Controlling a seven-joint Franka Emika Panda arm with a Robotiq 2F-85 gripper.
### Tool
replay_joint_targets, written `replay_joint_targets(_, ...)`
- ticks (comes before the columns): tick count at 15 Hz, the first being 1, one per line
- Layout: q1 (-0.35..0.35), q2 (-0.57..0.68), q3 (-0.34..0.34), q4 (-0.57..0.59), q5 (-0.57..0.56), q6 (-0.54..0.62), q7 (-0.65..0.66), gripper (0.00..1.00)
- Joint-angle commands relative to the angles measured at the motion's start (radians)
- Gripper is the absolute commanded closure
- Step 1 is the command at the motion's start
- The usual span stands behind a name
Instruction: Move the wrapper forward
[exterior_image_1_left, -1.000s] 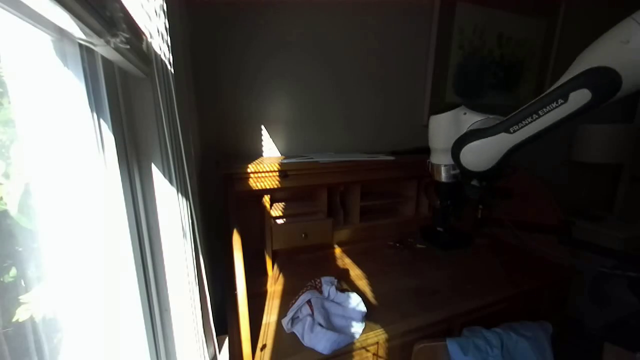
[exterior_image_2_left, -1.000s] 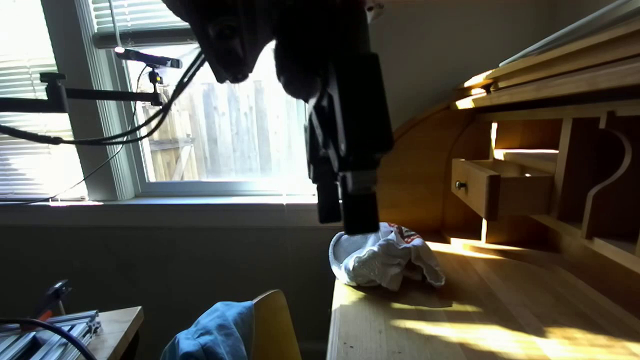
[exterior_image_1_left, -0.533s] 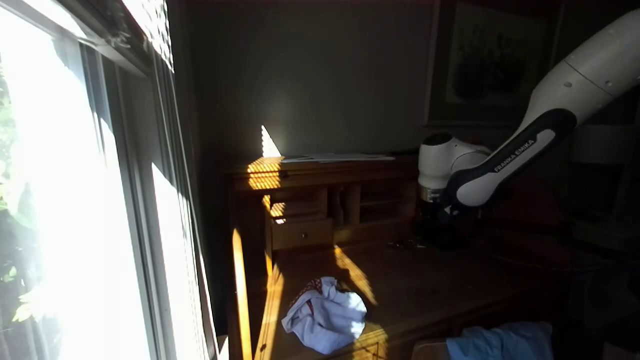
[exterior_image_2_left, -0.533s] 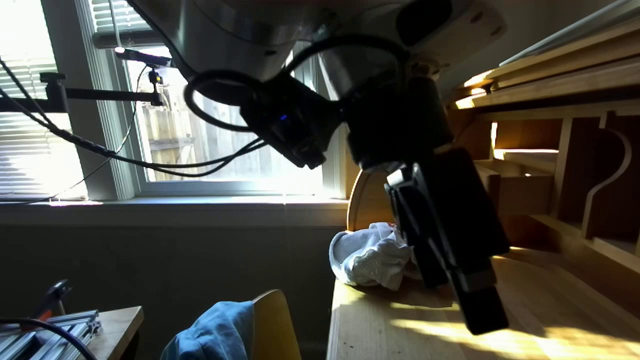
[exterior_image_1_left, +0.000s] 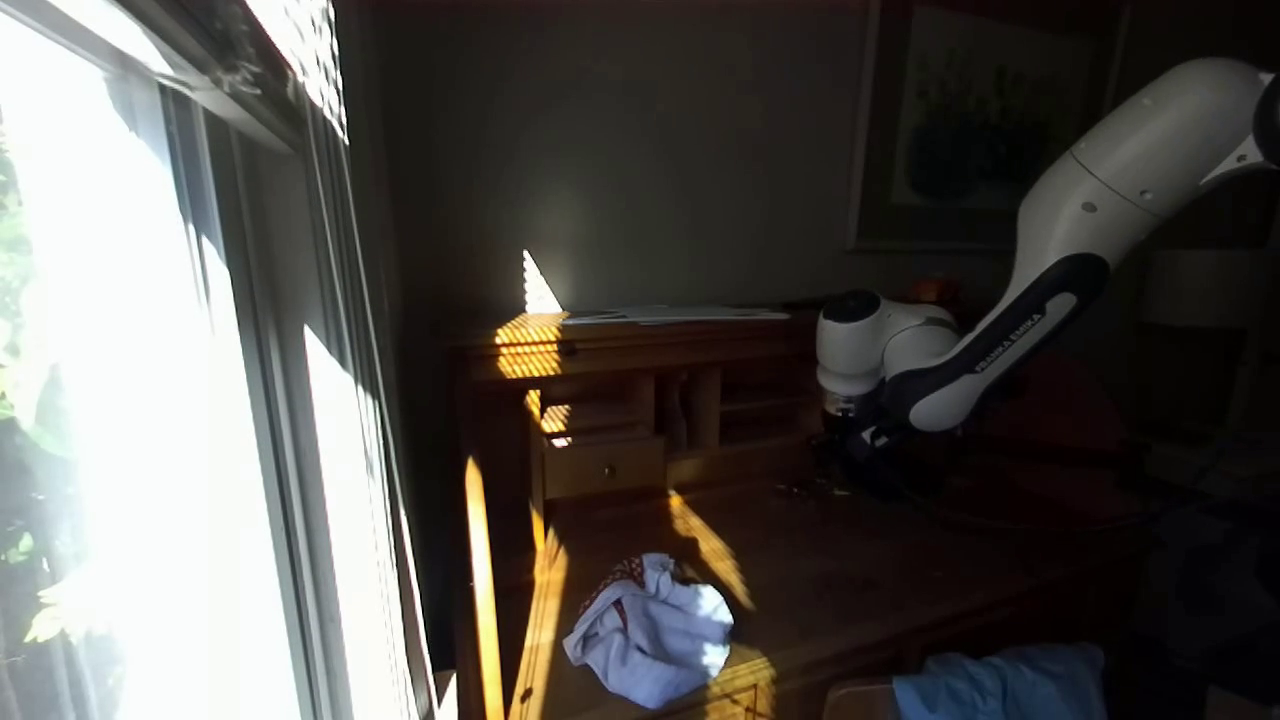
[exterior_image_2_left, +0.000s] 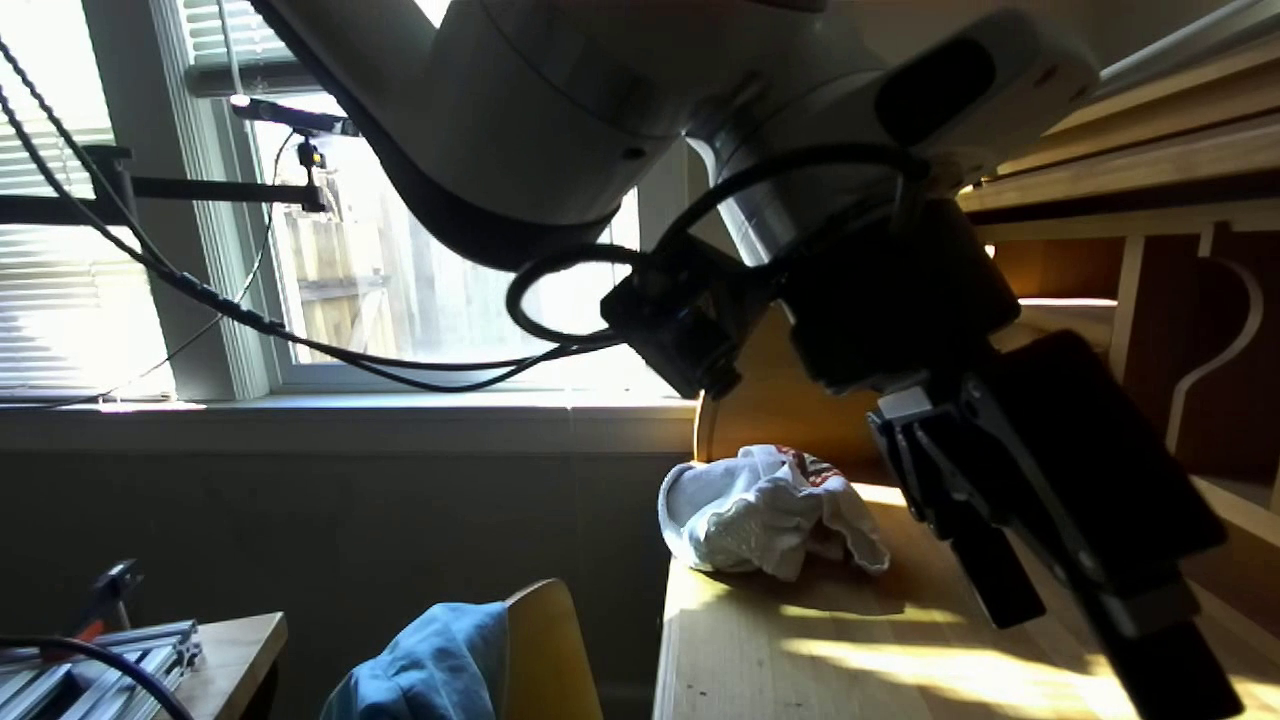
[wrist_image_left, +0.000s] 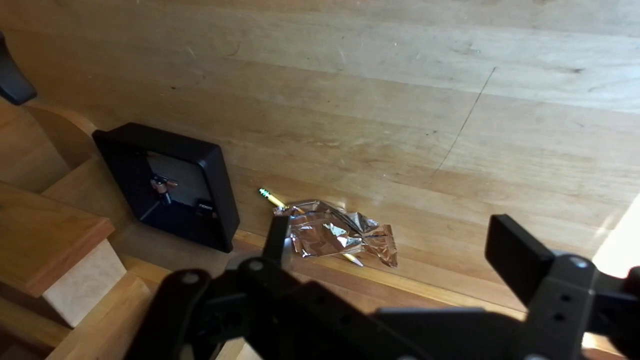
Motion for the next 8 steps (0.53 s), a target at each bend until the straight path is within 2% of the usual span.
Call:
replay_joint_targets(1,0.018,0.0,-0.018,0.001,0.005,0.0,-0.004,0.0)
replay_joint_targets(2,0.011,-0.003,-0.012,-0.01,0.048,-0.012,-0.066,0.0)
replay_joint_targets(3,0.011,0.006,-0.021,-0.012,0.01,0.016,-0.036,0.0)
replay_joint_targets(8,-0.002,0.121,-0.061,0.054,-0.047,0.168,-0.056,0.0)
